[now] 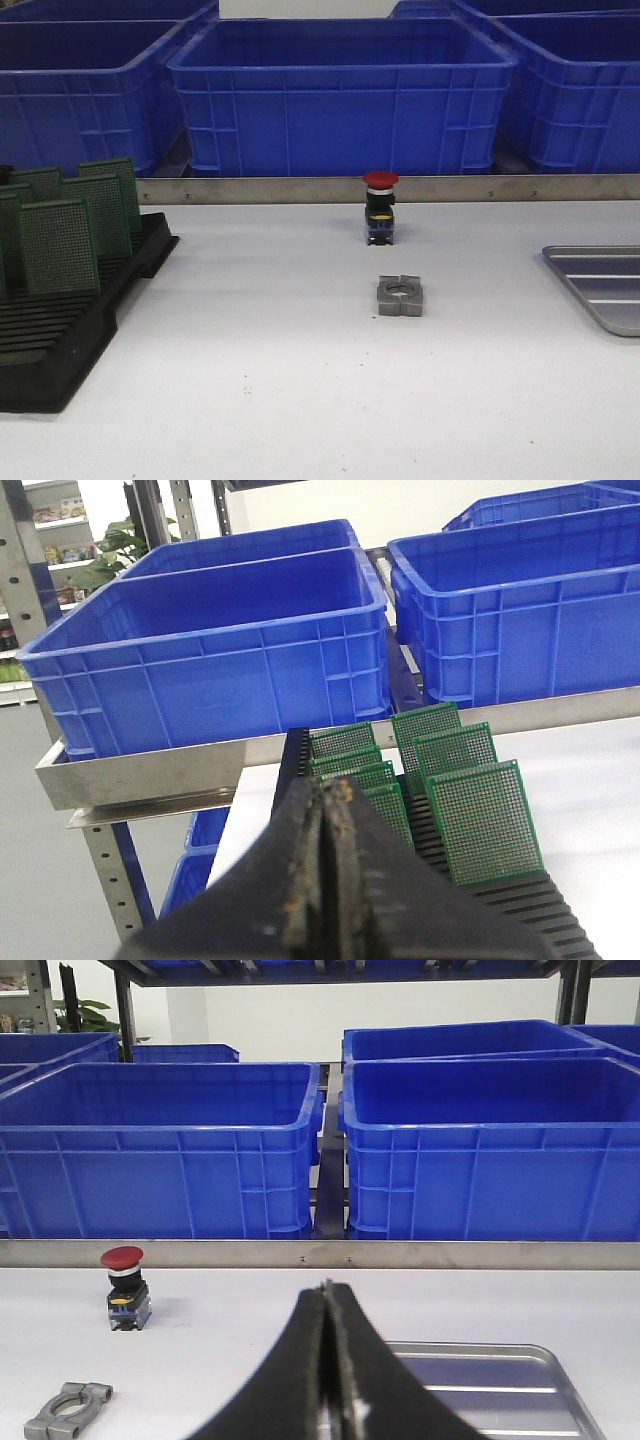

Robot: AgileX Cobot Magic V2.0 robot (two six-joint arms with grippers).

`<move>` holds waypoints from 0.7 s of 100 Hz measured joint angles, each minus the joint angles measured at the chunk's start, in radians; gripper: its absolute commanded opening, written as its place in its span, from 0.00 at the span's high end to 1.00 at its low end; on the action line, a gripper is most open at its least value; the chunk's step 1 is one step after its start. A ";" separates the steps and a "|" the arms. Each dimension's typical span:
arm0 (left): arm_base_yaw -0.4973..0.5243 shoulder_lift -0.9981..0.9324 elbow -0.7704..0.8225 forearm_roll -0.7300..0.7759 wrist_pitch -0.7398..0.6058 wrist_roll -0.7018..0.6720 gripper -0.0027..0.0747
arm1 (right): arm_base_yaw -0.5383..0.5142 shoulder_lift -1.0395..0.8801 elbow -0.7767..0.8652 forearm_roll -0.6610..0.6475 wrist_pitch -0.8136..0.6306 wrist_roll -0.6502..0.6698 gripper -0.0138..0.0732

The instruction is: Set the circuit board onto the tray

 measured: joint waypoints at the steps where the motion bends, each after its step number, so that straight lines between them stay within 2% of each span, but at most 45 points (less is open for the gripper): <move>1: 0.000 0.000 0.000 0.000 0.000 0.000 0.99 | 0.000 0.000 0.000 0.000 0.000 0.000 0.92; 46: 0.000 0.000 0.000 -0.027 0.008 0.000 0.99 | 0.000 0.000 0.000 0.000 0.000 0.000 0.92; 57: 0.000 0.000 -0.029 -0.081 0.097 0.000 0.99 | 0.000 0.000 0.000 0.000 0.000 0.000 0.92; 70: 0.000 0.020 -0.135 -0.140 0.180 0.000 0.99 | 0.000 0.000 0.000 0.000 0.000 0.000 0.92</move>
